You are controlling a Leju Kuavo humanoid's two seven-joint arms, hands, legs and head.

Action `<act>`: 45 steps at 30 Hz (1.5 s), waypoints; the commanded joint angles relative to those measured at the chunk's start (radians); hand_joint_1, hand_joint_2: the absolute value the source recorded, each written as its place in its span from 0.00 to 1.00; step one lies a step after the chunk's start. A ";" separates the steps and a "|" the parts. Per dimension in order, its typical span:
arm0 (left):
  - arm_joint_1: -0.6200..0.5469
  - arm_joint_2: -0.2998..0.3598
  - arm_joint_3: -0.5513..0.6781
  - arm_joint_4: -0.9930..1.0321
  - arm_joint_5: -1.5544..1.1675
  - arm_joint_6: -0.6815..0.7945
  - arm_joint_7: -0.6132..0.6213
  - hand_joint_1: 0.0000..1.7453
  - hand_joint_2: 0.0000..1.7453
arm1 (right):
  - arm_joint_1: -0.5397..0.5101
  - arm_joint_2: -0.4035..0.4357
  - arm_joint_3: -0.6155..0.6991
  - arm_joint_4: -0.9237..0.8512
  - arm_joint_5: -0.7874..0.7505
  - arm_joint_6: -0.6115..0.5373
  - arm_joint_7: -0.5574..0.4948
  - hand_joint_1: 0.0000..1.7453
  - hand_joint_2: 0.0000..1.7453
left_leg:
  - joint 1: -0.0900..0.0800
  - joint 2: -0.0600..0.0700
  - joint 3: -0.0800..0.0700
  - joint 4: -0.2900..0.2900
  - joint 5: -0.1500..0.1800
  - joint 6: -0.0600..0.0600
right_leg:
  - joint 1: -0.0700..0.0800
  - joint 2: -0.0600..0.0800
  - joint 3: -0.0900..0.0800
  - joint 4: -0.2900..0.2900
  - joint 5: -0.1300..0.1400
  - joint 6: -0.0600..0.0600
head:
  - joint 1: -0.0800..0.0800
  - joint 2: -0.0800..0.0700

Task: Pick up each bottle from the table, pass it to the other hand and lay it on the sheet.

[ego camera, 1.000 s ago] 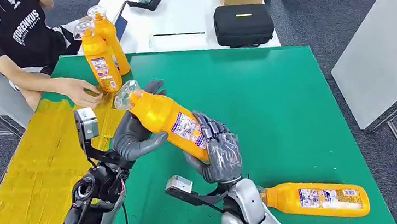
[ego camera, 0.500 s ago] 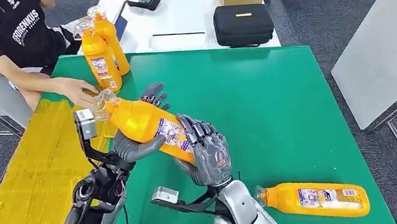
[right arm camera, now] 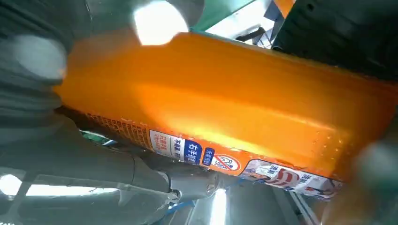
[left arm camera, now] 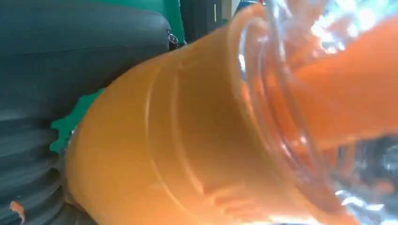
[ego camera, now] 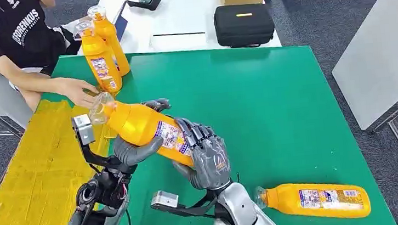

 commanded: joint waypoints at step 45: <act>-0.056 0.061 0.158 0.153 -1.834 1.032 0.029 1.00 1.00 | 0.107 -0.140 -0.084 -0.450 -1.250 0.374 -0.383 0.00 1.00 | 0.000 0.003 0.003 -0.001 -0.001 -0.002 | 0.001 0.001 0.003 -0.001 -0.001 -0.002 | 0.000 0.000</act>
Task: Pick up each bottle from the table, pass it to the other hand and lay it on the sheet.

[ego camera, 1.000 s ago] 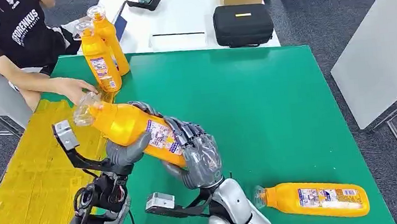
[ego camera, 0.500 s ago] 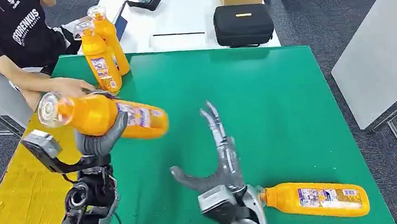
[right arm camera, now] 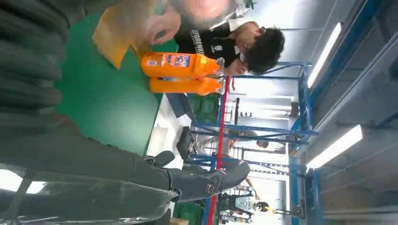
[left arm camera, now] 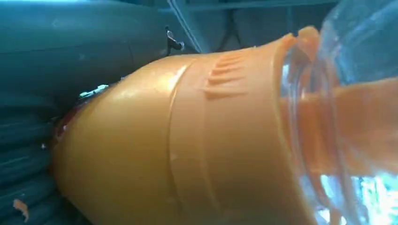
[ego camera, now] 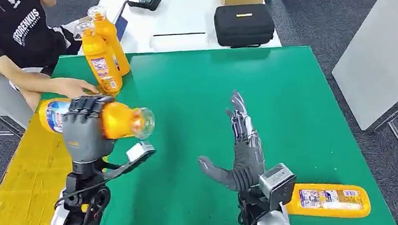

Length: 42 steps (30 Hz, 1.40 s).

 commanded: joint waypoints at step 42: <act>-0.292 0.146 -0.187 0.761 -0.200 -0.420 0.445 0.00 1.00 | -0.010 0.022 -0.050 -0.018 0.105 0.092 0.119 0.00 1.00 | 0.001 0.001 0.003 0.000 -0.001 -0.002 | 0.001 0.000 0.003 0.001 -0.001 -0.002 | 0.000 0.000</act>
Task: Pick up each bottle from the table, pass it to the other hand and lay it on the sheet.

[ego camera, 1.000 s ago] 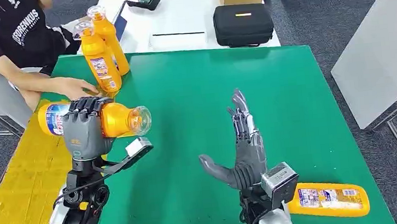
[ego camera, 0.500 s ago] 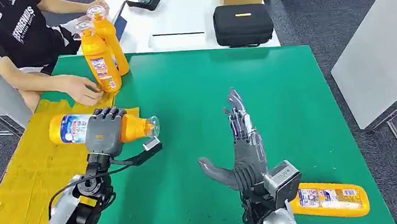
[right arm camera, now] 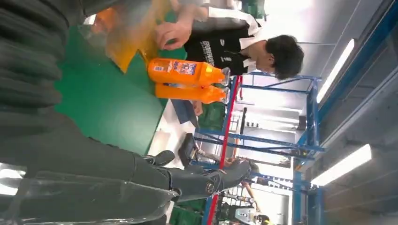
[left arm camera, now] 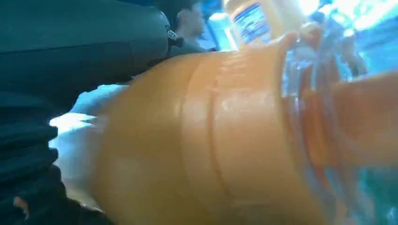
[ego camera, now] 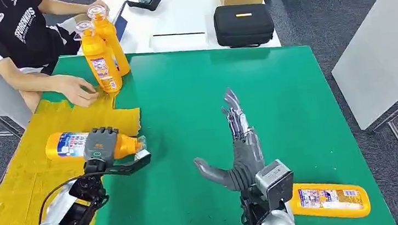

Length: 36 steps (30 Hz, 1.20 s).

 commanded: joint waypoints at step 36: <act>0.388 0.007 0.120 -1.007 0.781 -0.290 -0.695 0.00 1.00 | 0.296 -0.370 -0.189 -0.189 0.749 0.215 0.098 0.00 1.00 | 0.000 0.000 0.006 0.001 -0.006 -0.003 | 0.001 -0.002 0.006 0.000 -0.005 -0.003 | 0.000 0.000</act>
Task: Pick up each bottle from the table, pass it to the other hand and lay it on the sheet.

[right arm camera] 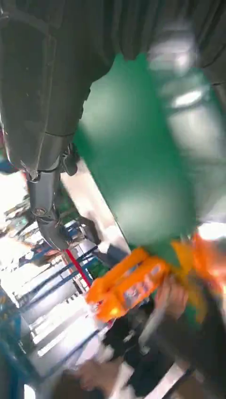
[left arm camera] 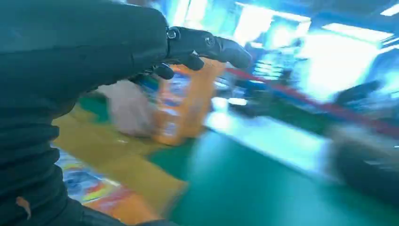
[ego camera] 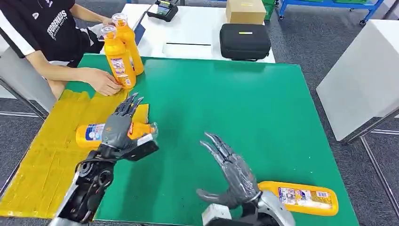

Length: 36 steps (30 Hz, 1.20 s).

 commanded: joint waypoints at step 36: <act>0.110 0.061 -0.136 -0.308 0.235 -0.145 -0.126 0.00 1.00 | 0.208 0.161 -0.747 0.129 0.480 0.246 0.092 0.00 1.00 | 0.002 -0.002 0.005 -0.002 -0.001 -0.002 | 0.002 -0.002 0.005 -0.002 -0.001 -0.002 | 0.000 0.000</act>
